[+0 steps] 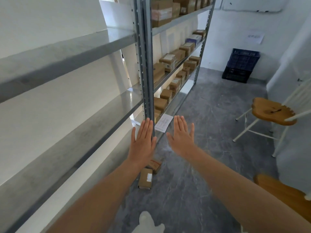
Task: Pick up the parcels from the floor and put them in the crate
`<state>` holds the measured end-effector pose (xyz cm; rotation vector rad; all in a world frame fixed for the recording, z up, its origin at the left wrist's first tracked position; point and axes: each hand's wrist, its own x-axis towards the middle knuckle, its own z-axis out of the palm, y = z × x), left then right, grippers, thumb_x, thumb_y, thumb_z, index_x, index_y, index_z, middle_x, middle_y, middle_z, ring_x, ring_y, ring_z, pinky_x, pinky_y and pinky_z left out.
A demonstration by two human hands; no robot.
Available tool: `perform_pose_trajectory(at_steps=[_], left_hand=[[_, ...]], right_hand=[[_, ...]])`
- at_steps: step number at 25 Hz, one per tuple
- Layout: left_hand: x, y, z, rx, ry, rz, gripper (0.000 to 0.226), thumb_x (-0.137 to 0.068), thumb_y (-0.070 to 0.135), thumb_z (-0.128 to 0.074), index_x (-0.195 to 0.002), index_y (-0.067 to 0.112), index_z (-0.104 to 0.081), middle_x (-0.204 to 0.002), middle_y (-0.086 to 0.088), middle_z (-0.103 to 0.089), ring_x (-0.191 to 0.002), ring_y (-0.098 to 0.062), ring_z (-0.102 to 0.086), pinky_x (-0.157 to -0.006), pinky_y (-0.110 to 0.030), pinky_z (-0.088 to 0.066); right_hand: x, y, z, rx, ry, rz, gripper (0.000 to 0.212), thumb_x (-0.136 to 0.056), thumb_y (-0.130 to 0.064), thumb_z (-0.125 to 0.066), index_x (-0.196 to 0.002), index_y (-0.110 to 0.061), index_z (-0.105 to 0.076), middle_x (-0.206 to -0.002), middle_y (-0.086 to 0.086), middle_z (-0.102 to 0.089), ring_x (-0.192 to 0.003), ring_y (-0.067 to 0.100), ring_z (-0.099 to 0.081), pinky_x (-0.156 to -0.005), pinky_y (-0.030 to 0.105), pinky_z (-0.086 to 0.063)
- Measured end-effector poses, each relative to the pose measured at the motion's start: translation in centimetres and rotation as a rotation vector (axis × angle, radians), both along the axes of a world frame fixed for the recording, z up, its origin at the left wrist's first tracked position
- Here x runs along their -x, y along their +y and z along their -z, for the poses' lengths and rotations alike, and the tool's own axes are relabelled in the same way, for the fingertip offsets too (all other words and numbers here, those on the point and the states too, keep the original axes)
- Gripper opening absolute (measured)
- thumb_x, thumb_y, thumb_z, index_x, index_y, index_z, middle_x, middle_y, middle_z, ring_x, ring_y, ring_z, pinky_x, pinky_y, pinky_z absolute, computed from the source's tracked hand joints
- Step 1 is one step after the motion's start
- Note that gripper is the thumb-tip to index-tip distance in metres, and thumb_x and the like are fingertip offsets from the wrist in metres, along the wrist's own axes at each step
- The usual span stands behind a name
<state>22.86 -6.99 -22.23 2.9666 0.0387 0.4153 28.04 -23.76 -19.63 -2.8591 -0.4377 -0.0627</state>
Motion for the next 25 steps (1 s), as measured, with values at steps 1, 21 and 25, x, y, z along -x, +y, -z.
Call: perform_pose_trajectory(at_steps=[1, 21, 25], left_hand=[[-1.1, 0.5, 0.6, -0.004, 0.012, -0.012, 0.061, -0.104, 0.042, -0.023, -0.157, 0.018, -0.002, -0.165, 0.002, 0.002, -0.149, -0.012, 0.013, -0.121, -0.045, 0.000], [-21.2, 5.4, 4.6, 0.118, 0.098, 0.006, 0.060, -0.102, 0.037, -0.040, -0.154, 0.011, -0.025, -0.161, -0.006, -0.022, -0.148, -0.020, -0.013, -0.120, -0.049, -0.014], [-22.6, 5.3, 5.7, 0.194, 0.132, -0.079, 0.060, -0.102, 0.042, -0.021, -0.155, 0.012, -0.018, -0.162, -0.003, -0.014, -0.150, -0.019, -0.008, -0.121, -0.043, -0.011]], right_hand=[[-1.1, 0.7, 0.3, 0.028, 0.003, -0.015, 0.071, -0.103, -0.048, -0.021, -0.156, -0.012, 0.011, -0.165, 0.001, 0.011, -0.150, 0.016, 0.017, -0.113, 0.048, 0.021], [-22.2, 6.4, 3.4, 0.107, 0.105, -0.050, 0.072, -0.102, -0.047, -0.022, -0.155, -0.014, 0.013, -0.165, 0.001, 0.015, -0.149, 0.016, 0.021, -0.110, 0.046, 0.024], [-26.3, 6.7, 5.1, 0.079, 0.109, -0.179, 0.071, -0.102, -0.047, -0.022, -0.155, -0.014, 0.012, -0.165, 0.002, 0.011, -0.146, 0.013, 0.024, -0.112, 0.046, 0.022]])
